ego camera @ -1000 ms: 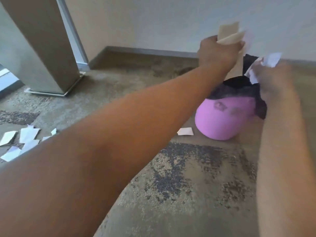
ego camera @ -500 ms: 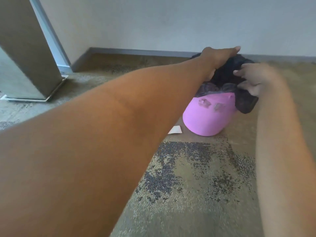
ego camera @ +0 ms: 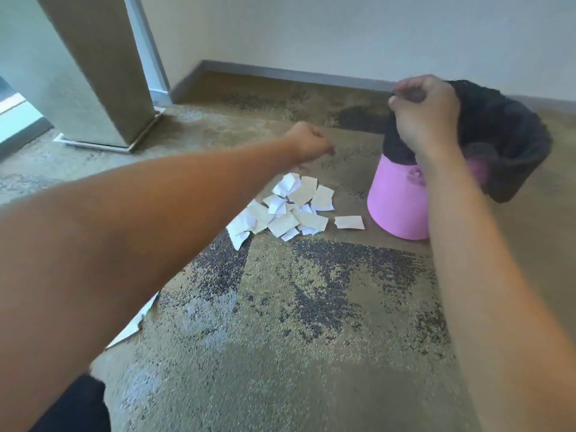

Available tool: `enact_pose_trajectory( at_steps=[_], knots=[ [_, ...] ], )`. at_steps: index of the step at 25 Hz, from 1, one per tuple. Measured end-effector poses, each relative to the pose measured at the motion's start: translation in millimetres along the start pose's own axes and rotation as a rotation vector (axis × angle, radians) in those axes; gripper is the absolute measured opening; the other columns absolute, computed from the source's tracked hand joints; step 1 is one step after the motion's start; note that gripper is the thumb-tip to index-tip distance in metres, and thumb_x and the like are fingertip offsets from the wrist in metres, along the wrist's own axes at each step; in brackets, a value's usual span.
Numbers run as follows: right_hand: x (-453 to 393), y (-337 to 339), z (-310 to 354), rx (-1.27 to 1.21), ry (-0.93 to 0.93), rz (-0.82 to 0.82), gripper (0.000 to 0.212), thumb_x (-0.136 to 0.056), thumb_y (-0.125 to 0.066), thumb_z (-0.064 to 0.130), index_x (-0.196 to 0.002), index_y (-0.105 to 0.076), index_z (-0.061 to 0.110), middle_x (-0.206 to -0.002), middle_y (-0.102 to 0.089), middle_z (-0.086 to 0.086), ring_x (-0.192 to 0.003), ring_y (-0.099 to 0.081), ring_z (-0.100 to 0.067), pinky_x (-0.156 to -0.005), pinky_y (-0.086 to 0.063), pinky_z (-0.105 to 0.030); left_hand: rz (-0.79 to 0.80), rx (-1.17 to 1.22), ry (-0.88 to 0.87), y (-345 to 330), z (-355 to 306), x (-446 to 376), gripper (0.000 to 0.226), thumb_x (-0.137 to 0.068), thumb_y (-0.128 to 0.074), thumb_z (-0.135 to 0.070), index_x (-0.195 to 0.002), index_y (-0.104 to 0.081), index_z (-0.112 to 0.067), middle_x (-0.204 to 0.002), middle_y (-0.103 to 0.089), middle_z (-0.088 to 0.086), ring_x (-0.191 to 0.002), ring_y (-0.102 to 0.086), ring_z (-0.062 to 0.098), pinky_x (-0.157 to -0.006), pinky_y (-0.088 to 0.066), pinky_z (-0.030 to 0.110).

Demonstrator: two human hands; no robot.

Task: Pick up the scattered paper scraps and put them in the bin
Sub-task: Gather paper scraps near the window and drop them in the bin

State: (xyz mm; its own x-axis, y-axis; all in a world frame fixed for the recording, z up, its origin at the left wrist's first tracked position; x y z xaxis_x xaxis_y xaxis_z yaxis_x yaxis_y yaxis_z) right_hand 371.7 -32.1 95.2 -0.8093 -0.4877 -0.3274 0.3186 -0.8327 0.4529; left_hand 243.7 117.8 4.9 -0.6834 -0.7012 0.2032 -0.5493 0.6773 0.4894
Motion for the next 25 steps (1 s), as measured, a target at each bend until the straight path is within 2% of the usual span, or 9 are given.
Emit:
enact_pose_trajectory(
  at_steps=[3, 6, 10, 14, 17, 19, 22, 24, 25],
  knots=[
    [15.6, -56.1, 23.0, 0.052, 0.039, 0.135, 0.017, -0.086, -0.062, 0.015, -0.097, -0.07, 0.026, -0.096, -0.067, 0.01, -0.089, -0.061, -0.003, -0.084, -0.047, -0.016, 0.059, -0.136, 0.061, 41.0, 43.7, 11.4, 0.02, -0.087, -0.067, -0.02, -0.105, -0.069, -0.012, -0.129, -0.06, 0.005, -0.121, -0.052, 0.025, -0.069, -0.055, 0.034],
    [26.3, -101.4, 68.3, 0.077, 0.088, 0.255, 0.017, -0.085, -0.062, 0.014, -0.094, -0.071, 0.025, -0.092, -0.067, 0.007, -0.089, -0.063, -0.01, -0.087, -0.052, -0.026, 0.114, -0.211, 0.081, 77.5, 64.3, 30.6, 0.028, -0.089, -0.066, -0.023, -0.113, -0.068, -0.01, -0.133, -0.057, 0.006, -0.127, -0.048, 0.027, -0.073, -0.054, 0.039],
    [41.3, -142.0, 130.2, 0.143, 0.164, 0.371, 0.017, -0.085, -0.062, 0.014, -0.095, -0.072, 0.023, -0.097, -0.068, 0.006, -0.086, -0.06, -0.007, -0.064, -0.042, -0.01, 0.184, -0.314, 0.15, 107.8, 83.8, 65.4, 0.038, -0.09, -0.066, -0.029, -0.122, -0.062, -0.009, -0.136, -0.053, 0.008, -0.126, -0.048, 0.028, -0.079, -0.056, 0.042],
    [73.3, -180.8, 156.6, 0.23, 0.212, 0.54, 0.013, -0.086, -0.064, 0.015, -0.096, -0.071, 0.02, -0.093, -0.066, 0.003, -0.071, -0.057, -0.011, -0.06, -0.04, -0.017, 0.214, -0.347, 0.243, 140.9, 125.1, 107.9, 0.044, -0.09, -0.065, -0.031, -0.128, -0.058, -0.01, -0.136, -0.052, 0.005, -0.127, -0.047, 0.028, -0.083, -0.055, 0.045],
    [105.7, -210.2, 154.5, 0.313, 0.233, 0.662, 0.011, -0.086, -0.066, 0.018, -0.095, -0.07, 0.021, -0.097, -0.067, 0.002, -0.079, -0.058, -0.014, -0.067, -0.041, -0.02, 0.196, -0.395, 0.357, 166.7, 171.4, 150.0, 0.046, -0.091, -0.064, -0.032, -0.131, -0.055, -0.011, -0.138, -0.049, 0.007, -0.125, -0.049, 0.032, -0.088, -0.055, 0.048],
    [129.1, -233.7, 139.4, 0.419, 0.271, 0.814, 0.016, -0.087, -0.067, 0.018, -0.103, -0.07, 0.017, -0.103, -0.067, 0.001, -0.086, -0.058, -0.016, -0.074, -0.038, -0.022, 0.193, -0.446, 0.429, 177.0, 202.6, 176.0, 0.051, -0.092, -0.064, -0.031, -0.137, -0.051, -0.01, -0.14, -0.047, 0.011, -0.124, -0.05, 0.033, -0.09, -0.054, 0.046],
    [169.4, -267.9, 114.9, 0.579, 0.397, 1.064, 0.022, -0.087, -0.068, 0.021, -0.109, -0.069, 0.017, -0.113, -0.067, -0.001, -0.099, -0.059, -0.017, -0.079, -0.043, -0.026, 0.092, -0.531, 0.538, 191.7, 261.8, 212.9, 0.072, -0.085, -0.072, -0.032, -0.143, -0.039, -0.003, -0.138, -0.047, 0.016, -0.115, -0.052, 0.028, -0.082, -0.046, 0.032],
    [190.7, -284.6, 99.2, 0.645, 0.466, 1.18, 0.024, -0.087, -0.069, 0.024, -0.111, -0.067, 0.02, -0.117, -0.065, 0.0, -0.102, -0.058, -0.016, -0.083, -0.044, -0.027, 0.036, -0.548, 0.668, 200.4, 306.5, 240.0, 0.102, -0.073, -0.082, -0.039, -0.15, -0.022, -0.007, -0.148, -0.034, 0.018, -0.128, -0.044, 0.034, -0.099, -0.044, 0.037],
    [200.9, -290.1, 93.7, 0.668, 0.501, 1.224, 0.027, -0.087, -0.069, 0.025, -0.114, -0.065, 0.021, -0.119, -0.063, 0.001, -0.102, -0.056, -0.015, -0.082, -0.043, -0.026, 0.047, -0.561, 0.718, 200.9, 325.3, 254.3, 0.12, -0.067, -0.085, -0.044, -0.154, -0.009, -0.01, -0.157, -0.019, 0.017, -0.14, -0.029, 0.039, -0.108, -0.037, 0.044]
  ],
)
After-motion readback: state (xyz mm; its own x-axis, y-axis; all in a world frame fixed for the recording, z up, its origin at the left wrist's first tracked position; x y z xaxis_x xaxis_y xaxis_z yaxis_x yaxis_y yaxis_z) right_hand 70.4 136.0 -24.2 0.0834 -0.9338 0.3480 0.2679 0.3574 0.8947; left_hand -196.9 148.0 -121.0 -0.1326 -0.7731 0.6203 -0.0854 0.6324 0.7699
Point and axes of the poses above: each hand's wrist, its own x-axis away from the middle knuckle, its own y-axis out of the back of the hand, z = x × y, the point moved 7 cm from there along -x, towards the middle knuckle
